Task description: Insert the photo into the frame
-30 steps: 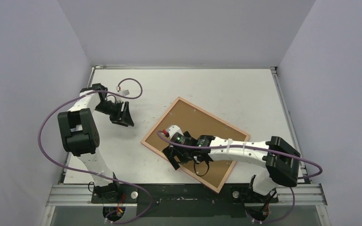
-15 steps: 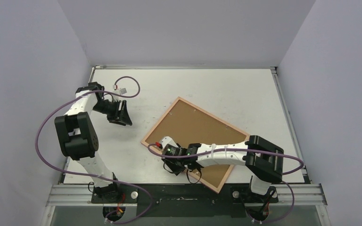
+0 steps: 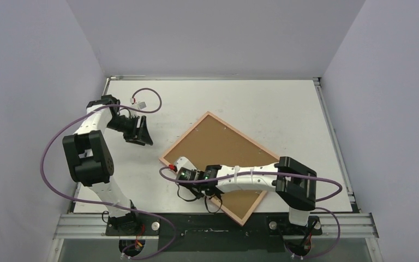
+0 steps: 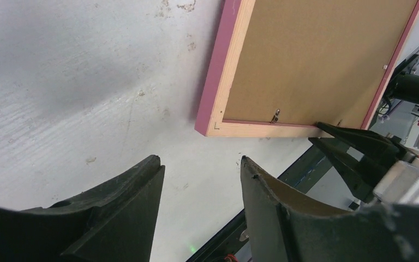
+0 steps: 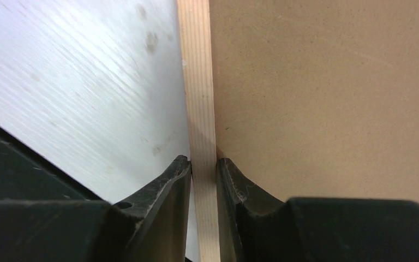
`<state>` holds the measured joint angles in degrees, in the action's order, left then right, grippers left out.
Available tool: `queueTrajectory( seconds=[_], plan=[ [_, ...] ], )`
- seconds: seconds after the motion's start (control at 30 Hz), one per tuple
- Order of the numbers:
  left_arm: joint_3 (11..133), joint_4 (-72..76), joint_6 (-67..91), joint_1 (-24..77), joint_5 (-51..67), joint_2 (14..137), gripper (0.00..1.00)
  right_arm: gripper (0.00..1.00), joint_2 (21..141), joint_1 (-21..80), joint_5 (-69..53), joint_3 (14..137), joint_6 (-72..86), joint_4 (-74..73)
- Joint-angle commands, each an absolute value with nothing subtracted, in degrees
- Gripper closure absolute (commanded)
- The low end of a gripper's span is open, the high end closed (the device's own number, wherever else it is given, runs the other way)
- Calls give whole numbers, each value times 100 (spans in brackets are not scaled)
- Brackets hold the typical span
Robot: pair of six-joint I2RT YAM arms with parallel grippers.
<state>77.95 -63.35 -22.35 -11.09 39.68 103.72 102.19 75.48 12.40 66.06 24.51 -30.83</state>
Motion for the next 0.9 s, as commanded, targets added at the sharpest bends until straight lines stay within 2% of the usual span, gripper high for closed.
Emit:
queueTrajectory(
  seconds=[0.0, 0.2, 0.37, 0.5, 0.73, 0.87],
  plan=[
    [8298, -6751, -2969, -1173, 4385, 9860, 44, 95, 10054, 7189, 1152, 8192, 2155, -3231],
    [8689, -6994, -4933, -1596, 5464, 9052, 30, 95, 10149, 6545, 82, 9634, 1934, -3728],
    [8987, -7437, -6472, -1930, 6401, 8492, 14, 95, 10192, 6218, -409, 10201, 1780, -4114],
    [8644, -7455, -7833, -1949, 6817, 7821, 3, 95, 10144, 6033, -764, 10360, 1704, -4202],
    [7576, -6242, -9192, -1227, 6413, 6583, 4, 95, 9901, 5589, -1758, 10421, 1936, -3953],
    [7206, -6450, -10358, -959, 6350, 6387, 4, 95, 9800, 5390, -2135, 10441, 2067, -3845]
  ],
)
